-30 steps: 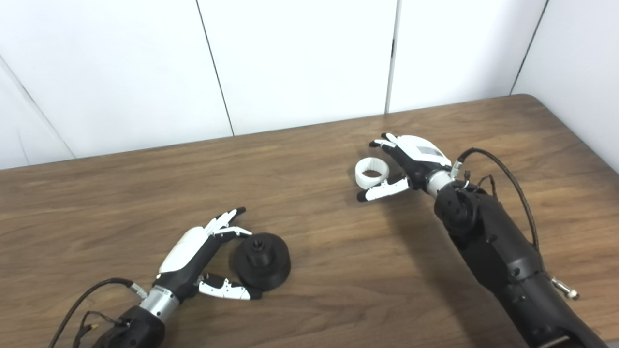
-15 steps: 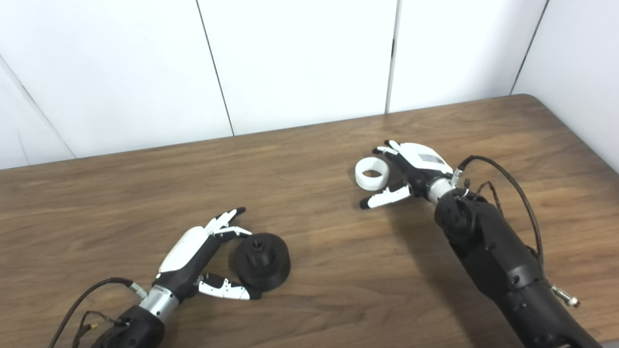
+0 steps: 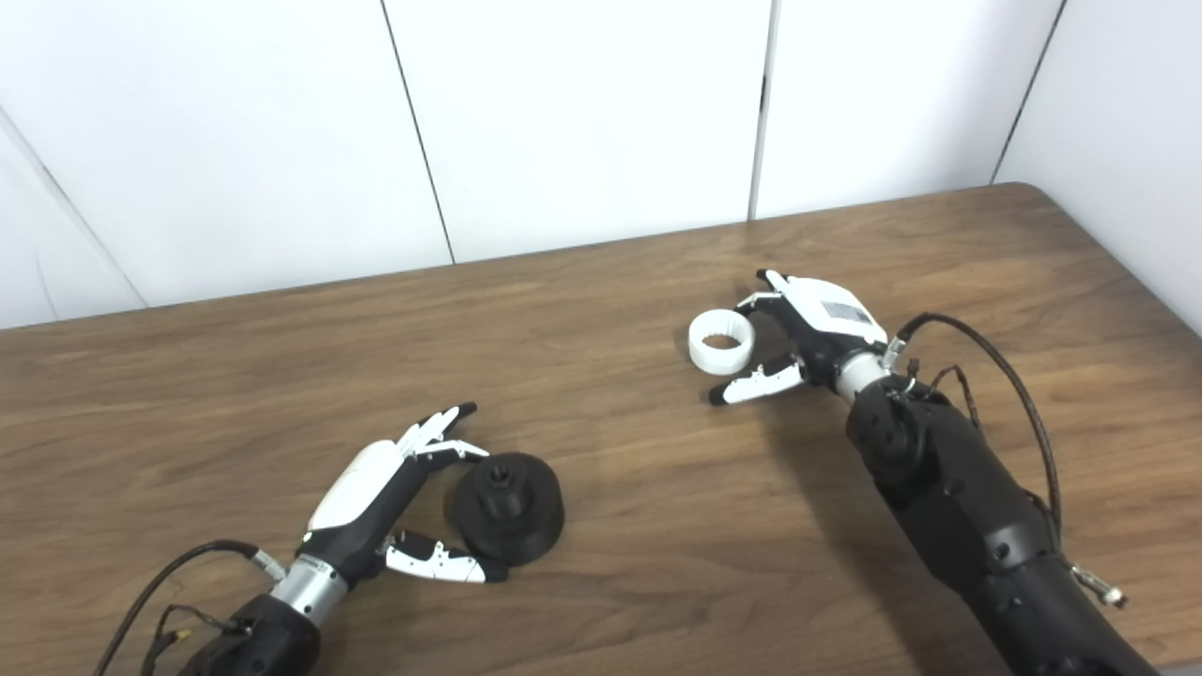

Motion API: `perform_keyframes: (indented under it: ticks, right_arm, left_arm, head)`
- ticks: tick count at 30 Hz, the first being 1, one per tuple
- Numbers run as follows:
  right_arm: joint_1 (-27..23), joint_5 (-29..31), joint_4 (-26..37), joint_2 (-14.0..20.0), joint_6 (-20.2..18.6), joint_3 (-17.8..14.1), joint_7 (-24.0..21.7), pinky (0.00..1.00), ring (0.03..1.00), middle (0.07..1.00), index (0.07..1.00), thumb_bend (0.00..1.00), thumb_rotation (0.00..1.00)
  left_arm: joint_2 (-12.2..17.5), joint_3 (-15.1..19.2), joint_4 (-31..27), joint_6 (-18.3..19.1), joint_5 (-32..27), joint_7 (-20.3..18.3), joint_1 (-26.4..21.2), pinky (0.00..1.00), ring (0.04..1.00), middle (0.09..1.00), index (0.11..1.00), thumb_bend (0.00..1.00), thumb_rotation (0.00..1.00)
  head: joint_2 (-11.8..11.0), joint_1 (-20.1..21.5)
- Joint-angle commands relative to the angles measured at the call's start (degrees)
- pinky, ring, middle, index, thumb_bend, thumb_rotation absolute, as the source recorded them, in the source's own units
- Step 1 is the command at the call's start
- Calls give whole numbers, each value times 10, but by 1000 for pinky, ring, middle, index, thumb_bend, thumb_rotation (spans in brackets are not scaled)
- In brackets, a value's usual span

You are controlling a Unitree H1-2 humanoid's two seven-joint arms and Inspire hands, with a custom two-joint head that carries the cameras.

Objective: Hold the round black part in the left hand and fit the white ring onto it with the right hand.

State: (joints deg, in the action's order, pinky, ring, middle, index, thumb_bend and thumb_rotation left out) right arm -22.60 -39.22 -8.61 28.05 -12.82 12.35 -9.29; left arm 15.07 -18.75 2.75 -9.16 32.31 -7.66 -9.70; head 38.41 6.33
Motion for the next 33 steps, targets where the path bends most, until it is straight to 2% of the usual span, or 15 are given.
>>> perform_keyframes:
  ticks: [1,11,18,24,33]
  right_arm:
    - [-19,1,10,2,19,-7,20,993,1000,983,717,888,453]
    - [-15,-1,-1,-9,41,-8,55,970,982,948,643,847,417]
    - [-11,-3,2,-16,35,-7,59,992,987,947,658,842,427]
    - [-9,-6,1,-26,36,-7,73,971,972,937,665,855,442]
    - [-9,-2,-11,-37,51,-10,107,996,962,910,607,792,324]
  left_arm:
    - [4,6,-14,3,8,4,-5,1000,1000,1000,630,972,380]
    - [3,7,-16,7,5,1,-4,1000,1000,1000,629,972,371]
    - [1,5,-19,12,14,1,-5,1000,1000,1000,632,971,391]
    - [1,5,-19,14,14,1,-6,1000,1000,1000,630,972,388]
    - [1,8,-15,9,10,3,-9,1000,1000,1000,626,976,384]
  head:
    - [1,-1]
    - [3,0]
    - [5,-3]
    - [6,-4]
    - [8,-6]
